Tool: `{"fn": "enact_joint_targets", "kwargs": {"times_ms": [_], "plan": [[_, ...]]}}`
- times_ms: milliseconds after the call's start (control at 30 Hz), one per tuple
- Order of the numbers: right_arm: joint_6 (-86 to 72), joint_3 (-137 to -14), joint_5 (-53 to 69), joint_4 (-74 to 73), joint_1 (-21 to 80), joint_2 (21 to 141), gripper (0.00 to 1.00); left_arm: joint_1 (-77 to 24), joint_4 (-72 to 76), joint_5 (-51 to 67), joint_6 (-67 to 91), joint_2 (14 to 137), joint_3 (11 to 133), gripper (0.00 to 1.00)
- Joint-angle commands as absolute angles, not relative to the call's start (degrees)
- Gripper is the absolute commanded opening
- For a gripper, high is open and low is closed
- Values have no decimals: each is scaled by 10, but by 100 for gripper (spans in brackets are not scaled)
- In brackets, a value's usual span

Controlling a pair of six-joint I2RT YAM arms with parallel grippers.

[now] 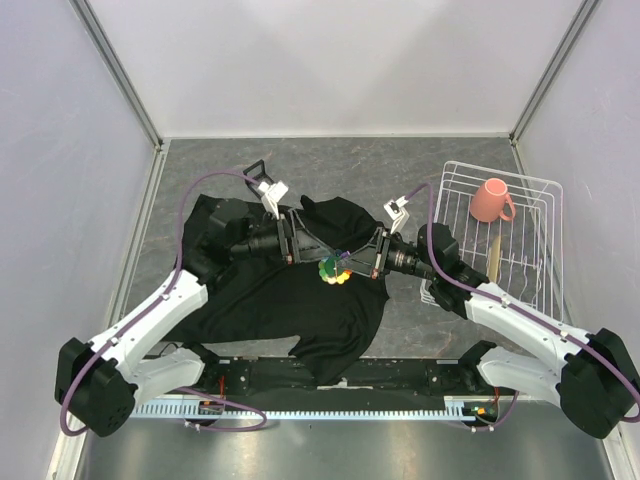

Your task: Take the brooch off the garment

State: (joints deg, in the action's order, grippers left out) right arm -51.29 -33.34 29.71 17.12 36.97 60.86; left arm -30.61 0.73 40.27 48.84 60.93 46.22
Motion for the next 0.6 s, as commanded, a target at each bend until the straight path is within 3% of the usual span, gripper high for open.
{"fn": "enact_joint_targets", "kwargs": {"times_ms": [0, 133, 367, 567], "plan": [[-506, -347, 301, 205, 371, 606, 0, -323, 40, 432, 498, 599, 442, 78], [-468, -366, 280, 160, 371, 597, 0, -337, 40, 429, 497, 610, 434, 63], [-436, -378, 261, 121, 371, 587, 0, -358, 54, 430, 493, 644, 427, 50], [-423, -378, 254, 107, 371, 577, 0, -359, 66, 383, 491, 614, 408, 56]]}}
